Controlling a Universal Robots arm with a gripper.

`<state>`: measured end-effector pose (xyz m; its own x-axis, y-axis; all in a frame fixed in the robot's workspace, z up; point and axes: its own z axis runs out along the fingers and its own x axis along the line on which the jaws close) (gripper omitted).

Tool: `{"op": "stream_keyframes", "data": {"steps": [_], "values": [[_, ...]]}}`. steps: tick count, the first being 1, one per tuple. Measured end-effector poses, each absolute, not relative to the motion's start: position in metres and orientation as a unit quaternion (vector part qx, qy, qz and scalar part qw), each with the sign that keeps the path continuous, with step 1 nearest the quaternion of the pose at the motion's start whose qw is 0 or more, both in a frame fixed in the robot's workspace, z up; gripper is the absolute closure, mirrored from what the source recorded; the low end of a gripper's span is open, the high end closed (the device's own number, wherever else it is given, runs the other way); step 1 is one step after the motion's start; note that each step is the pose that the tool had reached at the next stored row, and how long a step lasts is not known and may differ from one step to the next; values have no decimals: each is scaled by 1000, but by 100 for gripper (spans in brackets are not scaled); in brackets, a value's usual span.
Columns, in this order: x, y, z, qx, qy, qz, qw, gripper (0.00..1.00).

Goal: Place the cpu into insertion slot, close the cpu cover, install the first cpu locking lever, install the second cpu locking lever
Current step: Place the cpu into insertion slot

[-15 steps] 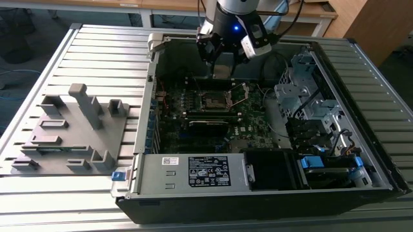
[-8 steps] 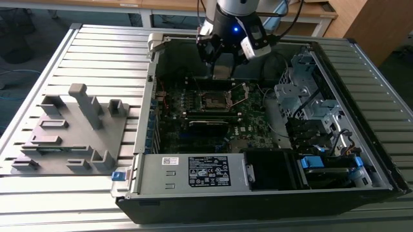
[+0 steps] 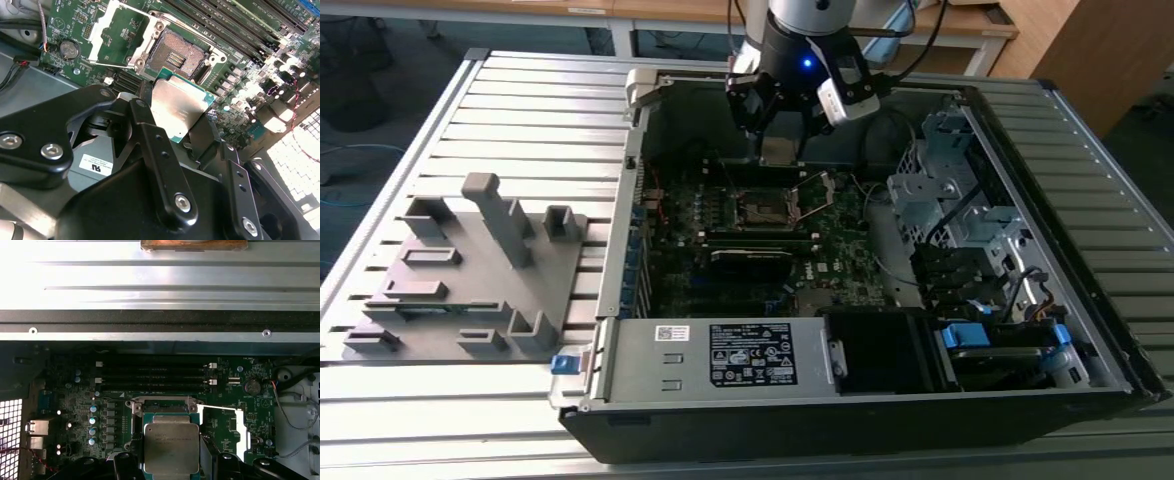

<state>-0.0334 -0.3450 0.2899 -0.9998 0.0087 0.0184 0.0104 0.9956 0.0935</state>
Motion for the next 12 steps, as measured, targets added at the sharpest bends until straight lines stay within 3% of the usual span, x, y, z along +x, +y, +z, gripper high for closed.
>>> {"op": "stream_keyframes", "data": {"steps": [12], "values": [[-33, -345, 290, -15, -999, -47, 9, 46]]}}
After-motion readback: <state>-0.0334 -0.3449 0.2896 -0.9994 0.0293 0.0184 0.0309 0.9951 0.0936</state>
